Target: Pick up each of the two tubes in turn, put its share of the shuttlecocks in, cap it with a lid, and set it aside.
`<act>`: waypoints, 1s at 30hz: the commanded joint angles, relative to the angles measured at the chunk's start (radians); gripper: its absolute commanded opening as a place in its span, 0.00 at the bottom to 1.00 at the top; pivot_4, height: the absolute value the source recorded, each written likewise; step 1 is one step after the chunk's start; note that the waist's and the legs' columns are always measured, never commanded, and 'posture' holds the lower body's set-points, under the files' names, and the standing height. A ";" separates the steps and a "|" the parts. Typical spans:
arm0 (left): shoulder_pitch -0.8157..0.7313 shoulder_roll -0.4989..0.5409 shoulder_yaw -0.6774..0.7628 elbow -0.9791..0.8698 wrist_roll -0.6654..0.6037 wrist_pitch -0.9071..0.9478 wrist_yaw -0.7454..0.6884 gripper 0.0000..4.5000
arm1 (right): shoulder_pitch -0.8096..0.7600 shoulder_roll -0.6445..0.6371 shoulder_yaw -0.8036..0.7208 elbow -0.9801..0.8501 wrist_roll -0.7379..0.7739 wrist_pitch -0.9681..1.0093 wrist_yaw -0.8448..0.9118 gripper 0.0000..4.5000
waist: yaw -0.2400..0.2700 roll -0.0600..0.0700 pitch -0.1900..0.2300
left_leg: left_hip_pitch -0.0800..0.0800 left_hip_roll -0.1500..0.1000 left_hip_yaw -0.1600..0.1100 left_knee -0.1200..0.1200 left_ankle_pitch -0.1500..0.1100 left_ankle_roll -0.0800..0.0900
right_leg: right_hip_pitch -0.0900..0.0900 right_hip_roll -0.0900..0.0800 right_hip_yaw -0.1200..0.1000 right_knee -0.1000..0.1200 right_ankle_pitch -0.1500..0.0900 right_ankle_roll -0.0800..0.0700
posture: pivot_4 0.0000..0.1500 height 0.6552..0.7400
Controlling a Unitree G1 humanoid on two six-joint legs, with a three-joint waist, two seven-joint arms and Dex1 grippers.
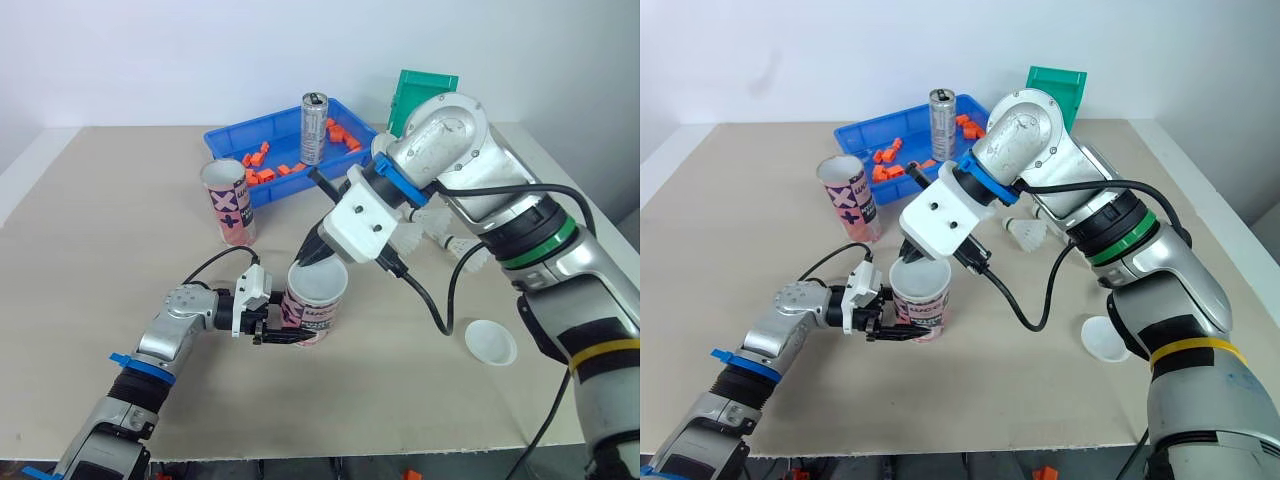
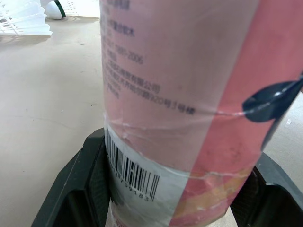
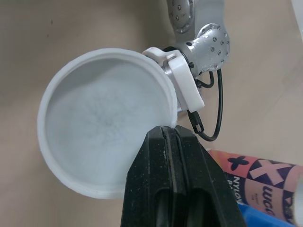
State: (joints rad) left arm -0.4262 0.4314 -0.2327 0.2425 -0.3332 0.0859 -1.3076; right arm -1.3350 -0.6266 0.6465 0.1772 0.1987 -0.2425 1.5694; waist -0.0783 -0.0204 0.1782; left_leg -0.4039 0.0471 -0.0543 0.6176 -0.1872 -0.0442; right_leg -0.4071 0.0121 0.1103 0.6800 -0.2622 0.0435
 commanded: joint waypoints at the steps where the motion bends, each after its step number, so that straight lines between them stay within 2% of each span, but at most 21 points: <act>1: 0.049 0.037 -0.032 0.062 0.065 0.035 0.007 0.61 | 0.041 0.001 0.010 -0.016 -0.068 -0.004 0.045 0.15 | 0.000 -0.001 -0.001 | 0.000 0.000 0.000 0.000 0.000 0.000 | 0.000 0.000 0.000 0.000 0.000 0.000 | 1.00 1.00; 5: 0.047 0.038 -0.030 0.062 0.064 0.038 0.005 0.61 | 0.063 0.026 -0.004 0.001 -0.131 -0.017 0.044 0.56 | 0.000 0.001 -0.004 | 0.001 0.000 0.000 0.000 0.000 0.000 | 0.000 0.000 0.000 0.000 0.000 0.000 | 1.00 1.00; 6: 0.048 0.039 -0.030 0.061 0.063 0.039 0.005 0.61 | 0.067 0.036 -0.018 0.001 -0.129 -0.002 0.035 0.63 | 0.000 0.001 -0.005 | 0.001 0.000 0.000 0.000 0.000 0.000 | 0.001 0.000 0.000 0.000 0.000 0.000 | 1.00 1.00; 10: 0.050 0.040 -0.031 0.059 0.062 0.041 0.005 0.61 | 0.053 0.072 -0.076 0.030 -0.109 0.046 0.032 0.63 | -0.002 0.000 -0.006 | 0.002 0.000 0.000 0.000 0.000 0.000 | 0.001 0.000 -0.001 0.000 -0.001 -0.003 | 1.00 1.00; 13: 0.050 0.040 -0.031 0.058 0.063 0.041 0.003 0.61 | 0.011 0.088 -0.140 0.035 0.012 0.182 0.044 0.63 | -0.002 0.001 -0.006 | 0.003 0.000 0.000 0.000 0.000 0.000 | 0.001 0.000 0.000 0.001 -0.001 -0.005 | 1.00 1.00; 16: 0.047 0.041 -0.031 0.063 0.063 0.039 0.000 0.61 | -0.029 -0.021 -0.121 -0.007 0.210 0.269 0.045 0.63 | -0.001 0.001 -0.004 | 0.002 0.000 -0.001 0.000 0.000 0.000 | 0.001 0.000 0.000 0.001 -0.001 -0.005 | 1.00 1.00; 17: 0.046 0.041 -0.031 0.065 0.063 0.038 -0.001 0.61 | -0.032 -0.045 -0.113 -0.013 0.240 0.283 0.045 0.52 | 0.000 0.001 -0.004 | 0.000 0.000 -0.001 0.000 0.000 0.000 | 0.000 0.000 -0.001 0.001 -0.001 -0.004 | 1.00 1.00; 18: 0.045 0.042 -0.032 0.066 0.063 0.038 -0.001 0.61 | -0.031 -0.063 -0.099 -0.020 0.255 0.282 0.045 0.46 | -0.001 0.001 -0.004 | 0.000 0.000 -0.001 0.000 0.000 0.000 | 0.000 0.000 -0.001 0.001 -0.001 -0.002 | 1.00 1.00; 20: 0.045 0.042 -0.032 0.067 0.063 0.036 -0.002 0.61 | -0.028 -0.092 -0.066 -0.037 0.274 0.273 0.045 0.24 | -0.004 0.001 -0.004 | 0.000 0.000 0.000 0.000 -0.002 0.001 | 0.000 0.000 0.000 0.000 -0.002 -0.002 | 1.00 1.00; 21: 0.045 0.042 -0.032 0.068 0.064 0.035 -0.003 0.61 | -0.020 -0.104 -0.049 -0.050 0.277 0.264 0.045 0.08 | -0.006 0.002 -0.005 | 0.002 0.000 0.000 0.000 -0.004 0.005 | 0.000 0.000 0.000 0.001 -0.003 -0.003 | 1.00 1.00; 22: 0.045 0.042 -0.032 0.069 0.065 0.034 -0.004 0.61 | -0.013 -0.112 -0.037 -0.062 0.282 0.261 0.045 0.03 | -0.006 0.003 -0.005 | 0.002 0.000 0.000 0.000 -0.005 0.006 | 0.000 0.001 0.000 0.001 -0.003 -0.003 | 1.00 1.00; 25: 0.042 0.041 -0.032 0.072 0.066 0.032 -0.006 0.61 | 0.003 -0.112 -0.009 -0.083 0.268 0.247 0.045 0.01 | -0.006 0.003 -0.004 | 0.002 0.001 -0.001 0.000 -0.005 0.006 | 0.000 0.001 -0.001 0.001 -0.003 -0.003 | 1.00 1.00; 30: 0.040 0.043 -0.033 0.073 0.067 0.031 -0.007 0.61 | 0.046 -0.056 0.036 -0.081 0.118 0.194 0.045 0.01 | -0.006 0.003 -0.004 | 0.002 0.001 0.000 0.000 -0.005 0.006 | 0.000 0.001 -0.001 0.001 -0.003 -0.003 | 1.00 1.00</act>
State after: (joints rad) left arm -0.4261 0.4440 -0.2271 0.2493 -0.3383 0.0934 -1.3206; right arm -1.2838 -0.6842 0.6791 0.1126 0.3484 -0.0269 1.5775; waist -0.0841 -0.0173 0.1738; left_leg -0.4024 0.0477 -0.0550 0.6178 -0.1919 -0.0380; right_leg -0.4071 0.0132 0.1094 0.6811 -0.2647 0.0409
